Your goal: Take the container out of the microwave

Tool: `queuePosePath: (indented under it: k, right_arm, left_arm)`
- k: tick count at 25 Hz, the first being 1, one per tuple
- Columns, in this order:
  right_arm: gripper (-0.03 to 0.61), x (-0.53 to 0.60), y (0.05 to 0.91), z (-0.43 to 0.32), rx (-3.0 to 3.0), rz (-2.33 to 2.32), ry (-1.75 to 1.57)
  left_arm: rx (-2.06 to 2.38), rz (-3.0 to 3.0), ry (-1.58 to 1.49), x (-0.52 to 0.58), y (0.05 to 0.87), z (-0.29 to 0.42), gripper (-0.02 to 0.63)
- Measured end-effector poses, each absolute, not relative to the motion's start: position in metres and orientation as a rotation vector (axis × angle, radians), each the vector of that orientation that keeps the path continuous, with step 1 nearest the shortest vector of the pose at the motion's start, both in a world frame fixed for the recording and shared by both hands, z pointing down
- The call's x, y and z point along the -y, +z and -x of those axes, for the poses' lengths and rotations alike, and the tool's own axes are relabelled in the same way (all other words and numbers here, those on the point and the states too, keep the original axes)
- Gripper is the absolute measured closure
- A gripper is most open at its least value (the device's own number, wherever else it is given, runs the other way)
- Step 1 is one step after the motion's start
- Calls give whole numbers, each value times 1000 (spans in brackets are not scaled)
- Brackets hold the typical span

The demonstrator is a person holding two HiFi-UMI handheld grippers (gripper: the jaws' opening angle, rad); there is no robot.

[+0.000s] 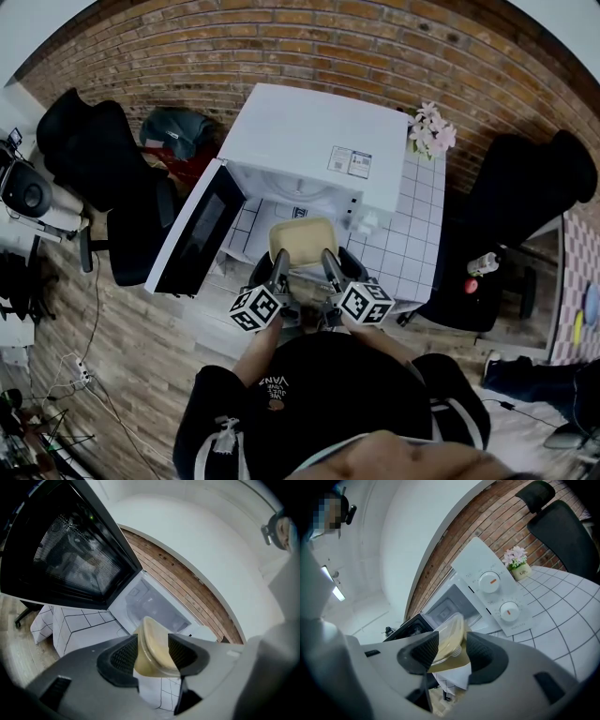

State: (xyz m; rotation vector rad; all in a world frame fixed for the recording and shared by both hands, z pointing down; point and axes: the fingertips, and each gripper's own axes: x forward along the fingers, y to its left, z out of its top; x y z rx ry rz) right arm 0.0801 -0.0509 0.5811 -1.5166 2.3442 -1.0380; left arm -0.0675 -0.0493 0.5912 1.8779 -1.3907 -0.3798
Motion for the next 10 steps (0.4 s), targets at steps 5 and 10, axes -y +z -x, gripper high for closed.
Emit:
queuePosePath:
  k: [5, 10]
  right_arm:
    - [399, 51, 580, -79, -2351, 1513, -1037]
    - [399, 51, 582, -80, -2356, 1517, -1038]
  left_arm:
    - [1391, -1878, -376, 49, 591, 68, 405]
    - [1385, -1879, -373, 50, 592, 67, 405]
